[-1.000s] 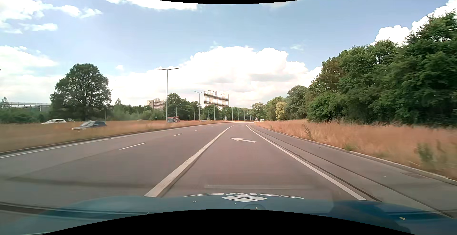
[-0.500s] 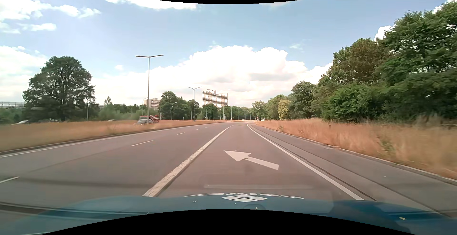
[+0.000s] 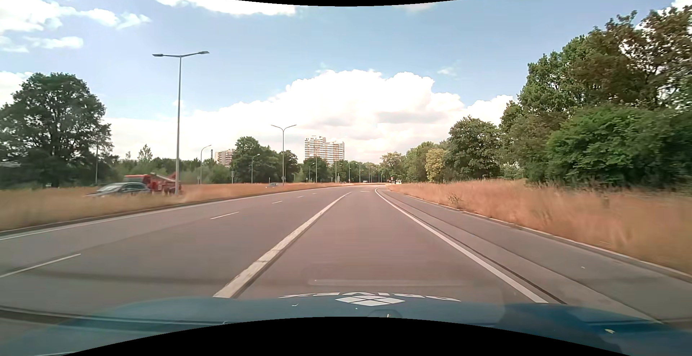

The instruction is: Follow the waypoints while adhering to traffic rules and regulations

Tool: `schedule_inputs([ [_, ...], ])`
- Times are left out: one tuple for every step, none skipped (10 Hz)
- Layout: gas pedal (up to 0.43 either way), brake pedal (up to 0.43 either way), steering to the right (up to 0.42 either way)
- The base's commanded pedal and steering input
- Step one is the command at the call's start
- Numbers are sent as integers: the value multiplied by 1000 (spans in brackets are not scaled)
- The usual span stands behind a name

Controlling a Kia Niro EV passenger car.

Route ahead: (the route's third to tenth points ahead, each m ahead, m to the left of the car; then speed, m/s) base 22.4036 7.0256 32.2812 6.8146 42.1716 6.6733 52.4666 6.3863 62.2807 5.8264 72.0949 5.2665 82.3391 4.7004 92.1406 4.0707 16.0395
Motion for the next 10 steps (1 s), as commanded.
schedule_inputs([
  [197, 0, 0],
  [197, 0, 0],
  [197, 0, 0],
  [197, 0, 0],
  [197, 0, 0],
  [197, 0, 0],
  [189, 0, -1],
  [189, 0, -3],
  [189, 0, -3],
  [189, 0, -3],
])
